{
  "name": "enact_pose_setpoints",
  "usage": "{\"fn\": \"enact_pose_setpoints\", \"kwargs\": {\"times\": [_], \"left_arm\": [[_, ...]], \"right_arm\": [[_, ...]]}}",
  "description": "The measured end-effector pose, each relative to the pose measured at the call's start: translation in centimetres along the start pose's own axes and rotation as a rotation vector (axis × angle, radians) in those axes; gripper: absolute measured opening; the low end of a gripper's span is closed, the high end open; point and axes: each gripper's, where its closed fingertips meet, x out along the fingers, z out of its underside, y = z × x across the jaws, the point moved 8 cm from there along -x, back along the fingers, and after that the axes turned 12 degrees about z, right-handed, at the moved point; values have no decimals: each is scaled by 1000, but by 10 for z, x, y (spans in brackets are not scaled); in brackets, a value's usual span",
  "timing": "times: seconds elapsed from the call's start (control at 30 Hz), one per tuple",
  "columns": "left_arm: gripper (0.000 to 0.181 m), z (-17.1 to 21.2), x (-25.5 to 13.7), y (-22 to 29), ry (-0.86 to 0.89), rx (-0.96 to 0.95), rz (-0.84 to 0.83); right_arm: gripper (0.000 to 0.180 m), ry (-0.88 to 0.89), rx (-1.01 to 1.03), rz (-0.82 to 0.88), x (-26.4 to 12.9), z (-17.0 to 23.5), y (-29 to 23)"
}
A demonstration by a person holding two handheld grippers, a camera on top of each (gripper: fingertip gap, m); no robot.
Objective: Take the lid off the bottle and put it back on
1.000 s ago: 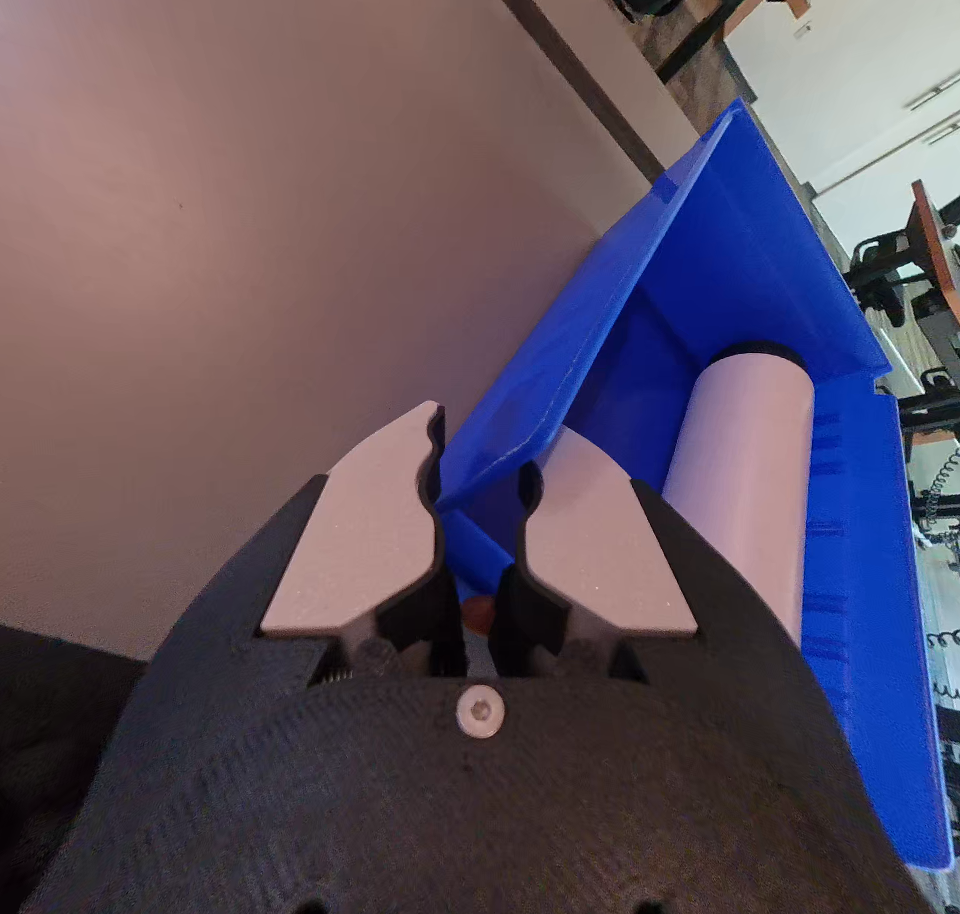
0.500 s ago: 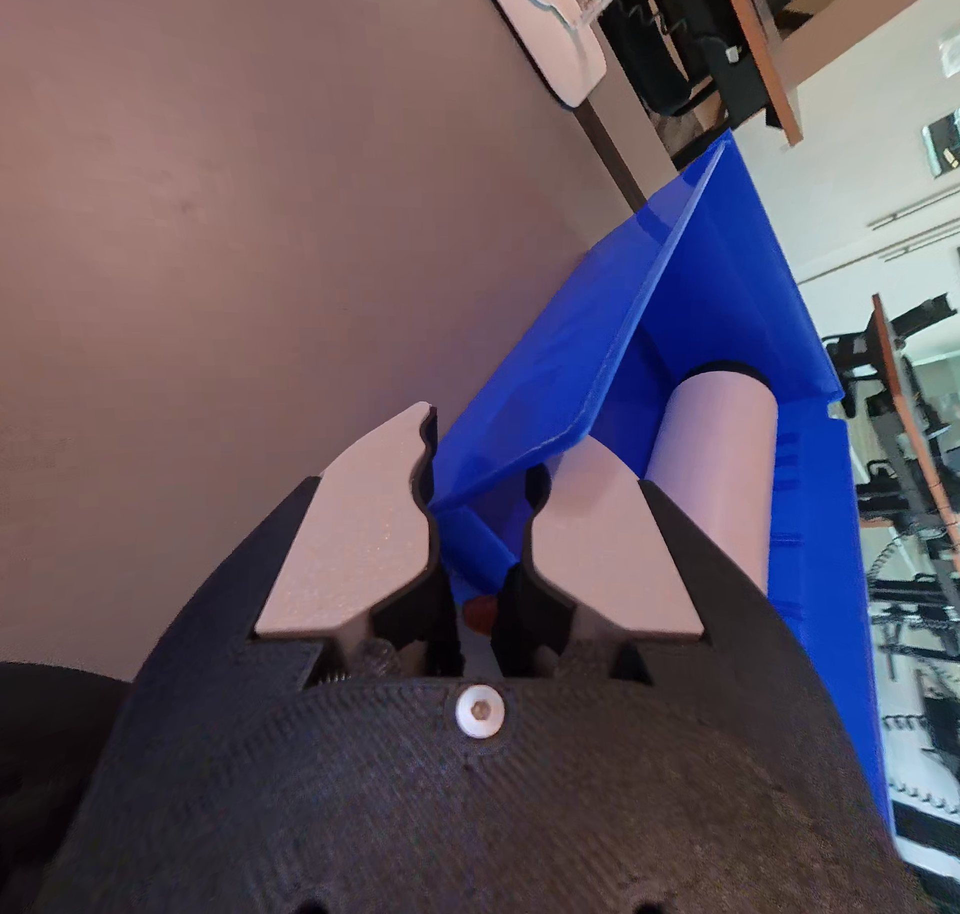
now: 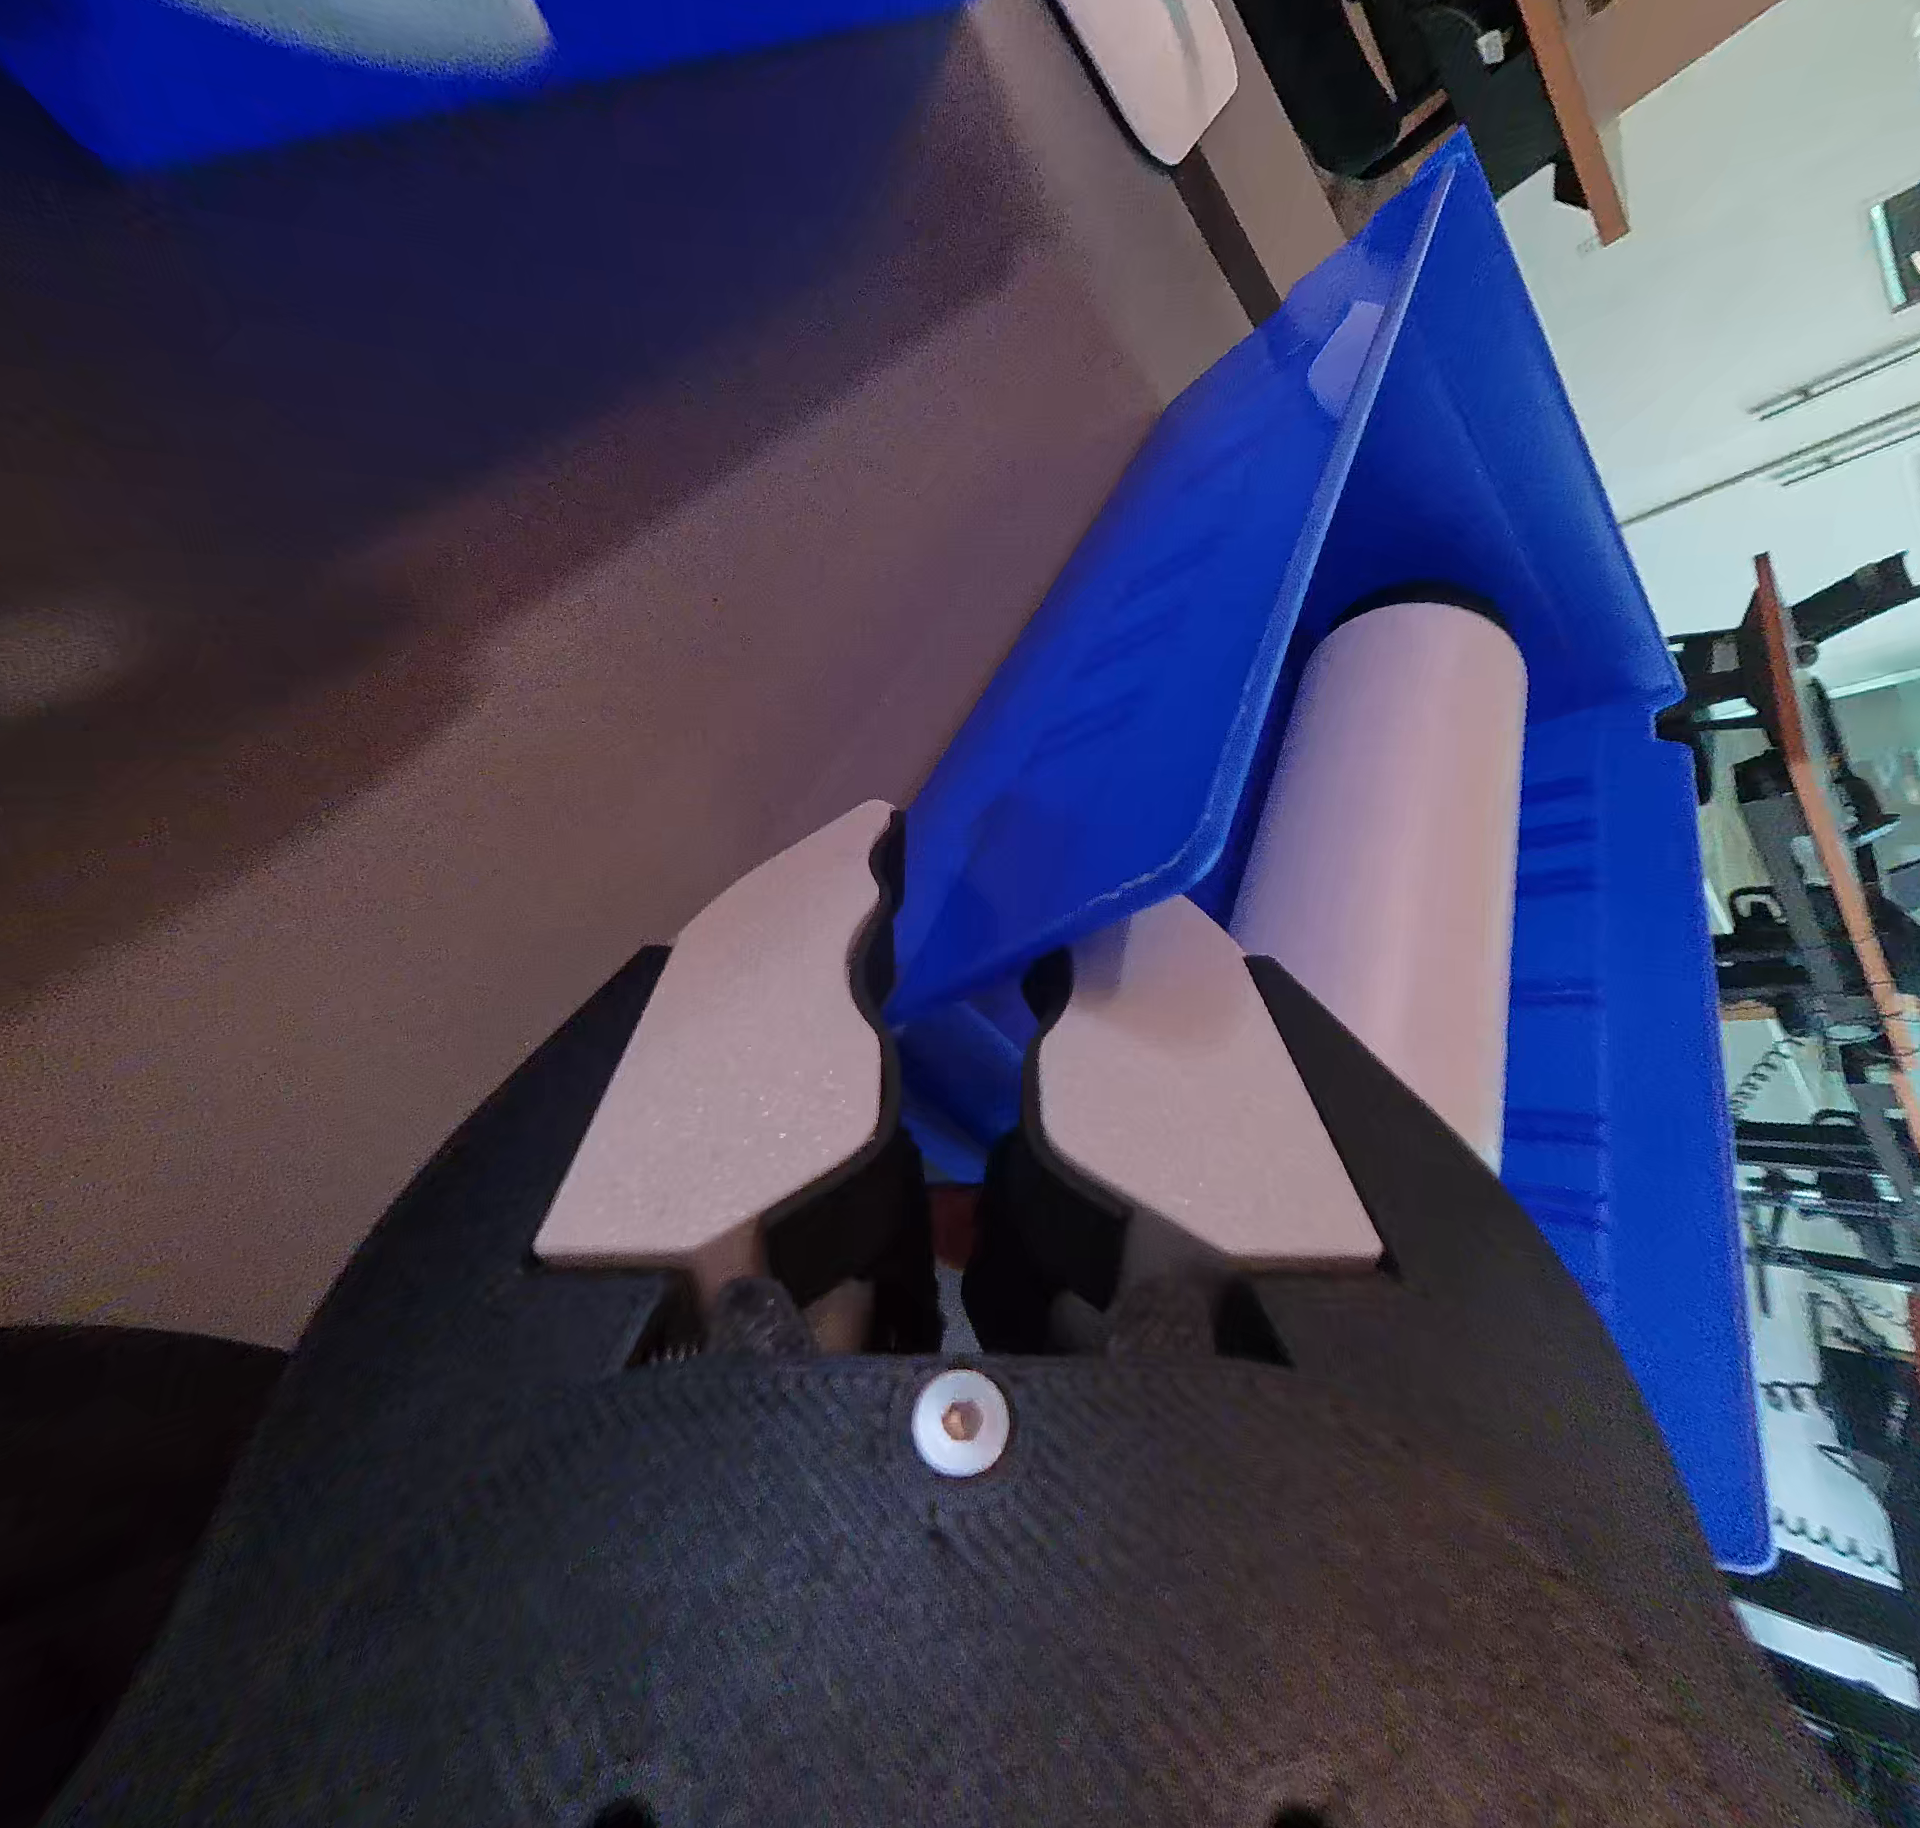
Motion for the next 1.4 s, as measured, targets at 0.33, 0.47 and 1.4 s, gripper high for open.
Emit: {"fn": "enact_pose_setpoints", "kwargs": {"times": [0.33,0.47,1.4], "left_arm": [[38,-38,77,21,66,-44,215],[37,-44,87,29,83,-72,257],[28,-45,84,85,42,-170,170]], "right_arm": [[22,-7,36,-19,0,3,3],[26,-29,-3,-21,-1,4,4],[12,-322,416,-99,-2,142,142]]}}
